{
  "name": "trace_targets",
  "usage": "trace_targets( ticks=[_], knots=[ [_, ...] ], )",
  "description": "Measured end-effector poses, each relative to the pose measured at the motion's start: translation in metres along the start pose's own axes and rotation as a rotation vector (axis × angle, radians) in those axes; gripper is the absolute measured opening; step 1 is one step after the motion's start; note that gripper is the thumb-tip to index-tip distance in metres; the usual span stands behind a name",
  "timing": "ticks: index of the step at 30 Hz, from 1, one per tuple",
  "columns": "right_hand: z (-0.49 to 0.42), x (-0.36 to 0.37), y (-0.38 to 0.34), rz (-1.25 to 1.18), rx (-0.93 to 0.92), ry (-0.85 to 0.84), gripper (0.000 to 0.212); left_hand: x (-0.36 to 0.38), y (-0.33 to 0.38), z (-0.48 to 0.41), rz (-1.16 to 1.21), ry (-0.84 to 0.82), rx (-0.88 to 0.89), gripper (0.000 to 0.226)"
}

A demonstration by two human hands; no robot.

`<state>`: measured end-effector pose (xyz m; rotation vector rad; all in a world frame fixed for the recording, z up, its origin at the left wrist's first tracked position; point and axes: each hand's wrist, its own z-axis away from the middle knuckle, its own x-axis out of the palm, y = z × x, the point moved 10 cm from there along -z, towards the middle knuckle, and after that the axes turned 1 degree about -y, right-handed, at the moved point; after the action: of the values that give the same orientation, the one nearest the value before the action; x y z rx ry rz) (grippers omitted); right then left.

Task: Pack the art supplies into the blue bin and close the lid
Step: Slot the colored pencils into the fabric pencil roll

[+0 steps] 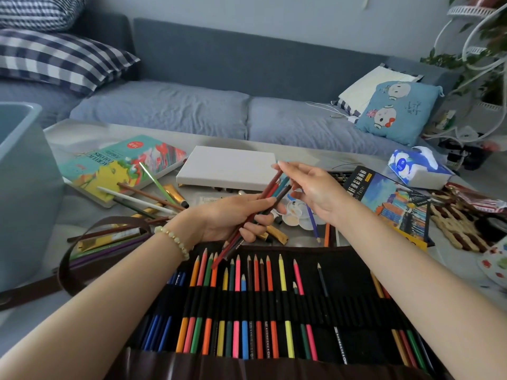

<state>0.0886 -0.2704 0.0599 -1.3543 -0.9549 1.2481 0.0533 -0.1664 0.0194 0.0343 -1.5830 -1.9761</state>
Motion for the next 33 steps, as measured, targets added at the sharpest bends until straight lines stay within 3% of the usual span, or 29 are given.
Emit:
trace_targets(
  ticks=[4,8,12,17,20,25,29,33],
  knots=[
    [-0.001,-0.015,0.003,-0.198,0.03,0.105,0.019,-0.009,-0.002,0.004,-0.071,0.021,-0.021,0.026],
    [0.01,-0.058,0.011,-0.554,0.019,0.37,0.014,-0.061,0.005,0.017,-0.114,0.326,0.041,0.024],
    [0.016,-0.031,0.029,-0.623,0.066,0.217,0.018,-0.101,0.022,0.033,0.099,0.708,0.317,0.034],
    [0.027,0.023,0.054,-0.728,0.198,0.065,0.019,-0.081,0.036,0.028,0.113,0.856,0.481,0.024],
    [0.033,0.04,0.061,-0.748,0.212,0.014,0.02,-0.079,0.036,0.026,0.152,0.876,0.506,0.03],
    [0.033,0.022,0.059,-0.413,0.164,0.123,0.026,-0.072,0.043,0.03,0.026,0.824,0.45,0.028],
    [0.026,-0.001,0.044,-0.412,0.083,0.261,0.027,-0.056,0.039,0.02,-0.28,0.727,0.281,0.019],
    [0.024,-0.008,0.04,-0.513,0.084,0.283,0.023,-0.047,0.036,0.009,-0.388,0.666,0.258,0.009]
  ],
)
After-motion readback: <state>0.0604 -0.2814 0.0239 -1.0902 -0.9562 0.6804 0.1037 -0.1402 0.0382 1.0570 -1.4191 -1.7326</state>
